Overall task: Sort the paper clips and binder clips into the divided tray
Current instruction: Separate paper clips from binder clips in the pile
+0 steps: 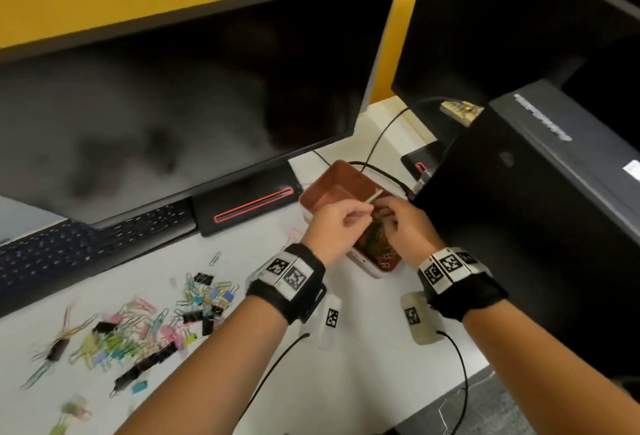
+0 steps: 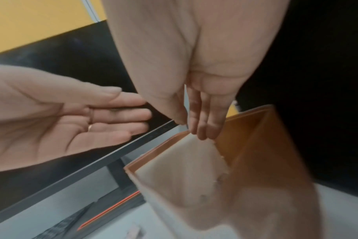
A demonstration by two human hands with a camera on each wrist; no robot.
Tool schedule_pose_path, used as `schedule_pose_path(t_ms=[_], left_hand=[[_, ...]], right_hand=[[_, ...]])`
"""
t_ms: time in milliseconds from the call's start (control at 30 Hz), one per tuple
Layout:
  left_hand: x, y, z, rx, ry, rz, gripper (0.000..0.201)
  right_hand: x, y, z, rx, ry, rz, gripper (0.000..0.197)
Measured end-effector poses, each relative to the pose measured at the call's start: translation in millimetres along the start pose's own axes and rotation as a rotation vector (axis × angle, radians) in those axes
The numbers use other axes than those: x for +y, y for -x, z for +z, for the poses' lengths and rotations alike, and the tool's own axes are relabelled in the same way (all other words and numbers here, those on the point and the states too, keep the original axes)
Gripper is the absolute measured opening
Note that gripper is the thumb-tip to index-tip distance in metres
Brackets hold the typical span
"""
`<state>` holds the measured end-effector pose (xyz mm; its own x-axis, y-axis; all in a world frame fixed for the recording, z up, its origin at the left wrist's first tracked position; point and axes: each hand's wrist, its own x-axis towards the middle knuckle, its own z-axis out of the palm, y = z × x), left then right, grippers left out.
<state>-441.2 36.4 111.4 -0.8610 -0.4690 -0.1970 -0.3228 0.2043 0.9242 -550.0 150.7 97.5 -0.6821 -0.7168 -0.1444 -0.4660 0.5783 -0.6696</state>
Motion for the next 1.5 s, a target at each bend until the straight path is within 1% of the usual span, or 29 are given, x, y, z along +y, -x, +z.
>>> schedule_pose_path(t_ms=[67,133,200,267,333,400,467,533,600,633,700,733,833,900,933,1033,1067,1133,1200,1267,1367,1500], left_hand=[[-12.9,25.3,-25.2,0.062,0.037,0.006,0.016],[-34.7,56.4,-56.2,0.174,0.047,-0.029,0.015],[-64.0,94.0,-95.6,0.339,-0.003,-0.084,0.016],[-97.7,133.3,-135.6,0.479,-0.099,-0.163,0.013],[-132.5,172.0,-173.5,0.594,-0.200,-0.268,0.012],[-166.3,208.9,-208.8,0.693,-0.283,-0.378,0.016],[-200.0,241.7,-239.6,0.759,-0.378,-0.497,0.022],[-228.2,267.5,-265.6,0.794,-0.415,-0.618,0.027],[-249.9,284.8,-287.1,0.802,-0.383,-0.693,0.035],[-256.1,288.8,-295.6,0.786,-0.371,-0.700,0.040],[-267.3,290.0,-308.9,0.734,-0.348,-0.666,0.048],[-270.4,287.6,-313.2,0.704,-0.319,-0.644,0.048],[-278.0,274.6,-319.4,0.622,-0.260,-0.618,0.038],[-288.0,266.7,-320.0,0.573,-0.316,-0.623,0.020],[-293.8,264.1,-320.3,0.550,-0.347,-0.627,0.011],[-301.2,261.9,-319.5,0.526,-0.304,-0.634,0.017],[-299.3,261.8,-319.3,0.542,-0.274,-0.592,0.017],[-286.3,264.7,-320.1,0.583,-0.157,-0.507,0.013],[-270.9,271.2,-321.5,0.612,0.029,-0.466,0.008],[-264.0,278.5,-323.3,0.615,0.214,-0.450,0.009],[-259.9,288.4,-327.8,0.626,0.322,-0.465,0.010],[-255.7,299.6,-334.7,0.671,0.425,-0.450,0.010]], right_hand=[[-15.6,1.8,7.1,0.048,0.022,-0.144,0.022],[-37.7,0.4,23.6,0.046,0.031,-0.272,0.017],[-68.1,-1.8,54.8,-0.003,-0.007,-0.411,0.017],[-101.2,0.4,88.9,-0.125,-0.040,-0.493,0.020],[-131.2,5.2,124.2,-0.280,-0.030,-0.520,0.021],[-157.7,9.9,159.2,-0.415,0.006,-0.539,0.023],[-182.3,13.5,192.6,-0.522,0.068,-0.546,0.028],[-203.6,15.9,223.7,-0.606,0.137,-0.533,0.033],[-222.5,18.3,253.2,-0.655,0.189,-0.540,0.036],[-230.7,19.5,266.7,-0.673,0.207,-0.547,0.038],[-246.1,22.2,292.6,-0.710,0.239,-0.540,0.041],[-252.8,23.6,304.0,-0.732,0.266,-0.526,0.043],[-266.4,29.7,332.4,-0.802,0.355,-0.492,0.058],[-270.7,36.3,346.3,-0.829,0.388,-0.514,0.064],[-271.3,40.0,352.2,-0.828,0.413,-0.535,0.063],[-270.2,48.5,364.2,-0.762,0.445,-0.575,0.045],[-269.4,49.8,365.8,-0.738,0.436,-0.569,0.037],[-267.7,51.8,366.2,-0.707,0.428,-0.556,0.026],[-266.0,53.2,363.7,-0.689,0.424,-0.542,0.018],[-264.9,54.4,357.9,-0.683,0.393,-0.526,0.010],[-263.1,52.8,345.3,-0.686,0.240,-0.479,0.009],[-256.8,42.2,323.4,-0.571,0.154,-0.407,0.009]])
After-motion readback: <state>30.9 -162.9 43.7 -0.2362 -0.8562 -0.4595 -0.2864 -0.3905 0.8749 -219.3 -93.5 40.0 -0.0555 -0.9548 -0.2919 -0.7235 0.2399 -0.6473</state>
